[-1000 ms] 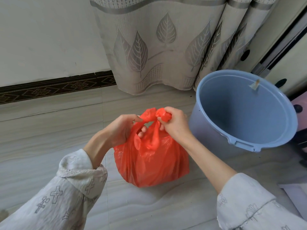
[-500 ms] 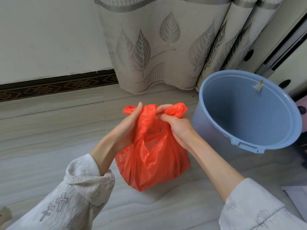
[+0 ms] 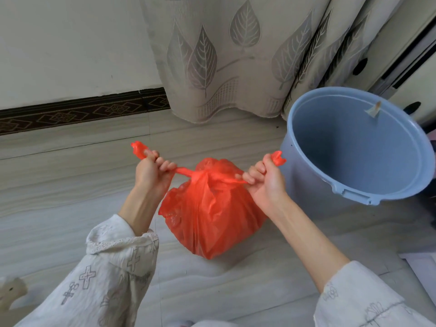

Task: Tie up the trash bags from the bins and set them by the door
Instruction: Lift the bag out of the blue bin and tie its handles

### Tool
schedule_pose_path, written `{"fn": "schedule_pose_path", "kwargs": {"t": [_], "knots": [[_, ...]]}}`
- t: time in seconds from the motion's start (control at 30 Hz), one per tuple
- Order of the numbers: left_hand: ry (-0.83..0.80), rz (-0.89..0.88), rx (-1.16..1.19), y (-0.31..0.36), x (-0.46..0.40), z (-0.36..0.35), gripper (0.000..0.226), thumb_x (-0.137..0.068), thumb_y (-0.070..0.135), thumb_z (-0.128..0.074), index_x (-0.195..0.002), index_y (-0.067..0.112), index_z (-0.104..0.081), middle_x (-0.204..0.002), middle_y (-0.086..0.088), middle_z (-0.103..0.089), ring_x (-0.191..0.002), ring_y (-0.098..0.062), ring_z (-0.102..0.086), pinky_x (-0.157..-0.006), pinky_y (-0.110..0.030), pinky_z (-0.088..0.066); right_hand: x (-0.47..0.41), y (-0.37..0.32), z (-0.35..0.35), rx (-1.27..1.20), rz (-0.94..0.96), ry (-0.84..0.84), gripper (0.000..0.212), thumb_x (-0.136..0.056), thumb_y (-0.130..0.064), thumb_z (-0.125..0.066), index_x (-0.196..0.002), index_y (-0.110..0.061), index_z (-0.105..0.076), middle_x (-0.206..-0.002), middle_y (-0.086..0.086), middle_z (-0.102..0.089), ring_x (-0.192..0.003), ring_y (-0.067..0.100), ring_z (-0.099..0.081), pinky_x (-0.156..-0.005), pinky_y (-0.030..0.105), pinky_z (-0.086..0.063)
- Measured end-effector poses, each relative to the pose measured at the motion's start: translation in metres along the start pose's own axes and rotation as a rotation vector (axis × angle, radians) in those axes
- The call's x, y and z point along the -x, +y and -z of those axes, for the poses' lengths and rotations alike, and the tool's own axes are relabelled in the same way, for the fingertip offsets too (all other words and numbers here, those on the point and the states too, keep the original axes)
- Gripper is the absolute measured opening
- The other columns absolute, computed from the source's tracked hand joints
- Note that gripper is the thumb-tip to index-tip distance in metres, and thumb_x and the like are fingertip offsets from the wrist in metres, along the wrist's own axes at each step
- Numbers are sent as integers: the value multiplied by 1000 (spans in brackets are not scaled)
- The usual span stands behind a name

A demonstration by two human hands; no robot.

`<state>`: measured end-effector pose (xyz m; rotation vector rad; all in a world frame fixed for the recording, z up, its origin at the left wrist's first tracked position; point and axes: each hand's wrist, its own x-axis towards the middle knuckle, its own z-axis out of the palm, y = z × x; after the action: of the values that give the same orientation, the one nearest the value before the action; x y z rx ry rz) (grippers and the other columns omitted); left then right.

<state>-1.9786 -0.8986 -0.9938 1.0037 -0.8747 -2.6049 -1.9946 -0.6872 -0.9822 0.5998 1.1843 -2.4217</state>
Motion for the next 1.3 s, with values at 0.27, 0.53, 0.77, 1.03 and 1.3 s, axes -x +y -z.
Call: {"fn": "schedule_pose_path", "kwargs": {"t": [0.27,0.53,0.77,1.03,1.3], "knots": [[102,-17,-289,-4,-22,55,41,-99,14,-20,-59,19,-26,-30,12,-18,-25,-3,-16,-30,-14,-12,-4,12,59,938,274,155,50,-98,-34,-35,-51,-17,-30,-37,-1,-29,-29,10,-34,-52,35,-38],[156,-87,-136,-8,-18,36,34,-98,38,-29,-72,18,-39,-43,7,-35,-36,-6,-32,-45,-17,-33,-6,2,60,869,71,207,31,-97,-34,-39,-87,-8,-54,-53,-1,-51,-42,2,-50,-53,21,-47],[-159,163,-396,-44,5,25,13,-93,24,-46,-82,20,-52,-78,4,-57,-76,-7,-57,-76,-19,-45,11,21,52,628,-167,421,58,-73,-52,-68,-112,-12,-54,-101,2,-62,-90,18,-59,-58,27,-51],[-196,204,-805,-43,3,1,24,-87,42,-53,-74,21,-53,-60,6,-48,-53,-5,-47,-56,-14,-40,11,26,40,-22,-51,176,17,-84,9,-55,-76,-5,-53,-72,8,-54,-68,15,-55,-56,17,-56],[-162,-41,-941,-53,-1,-14,27,-90,37,-52,-70,19,-54,-65,-2,-50,-52,-11,-42,-47,-23,-28,0,33,27,783,290,223,37,-84,-44,-53,-68,-12,-64,-82,9,-69,-78,23,-62,-81,35,-48]]}}
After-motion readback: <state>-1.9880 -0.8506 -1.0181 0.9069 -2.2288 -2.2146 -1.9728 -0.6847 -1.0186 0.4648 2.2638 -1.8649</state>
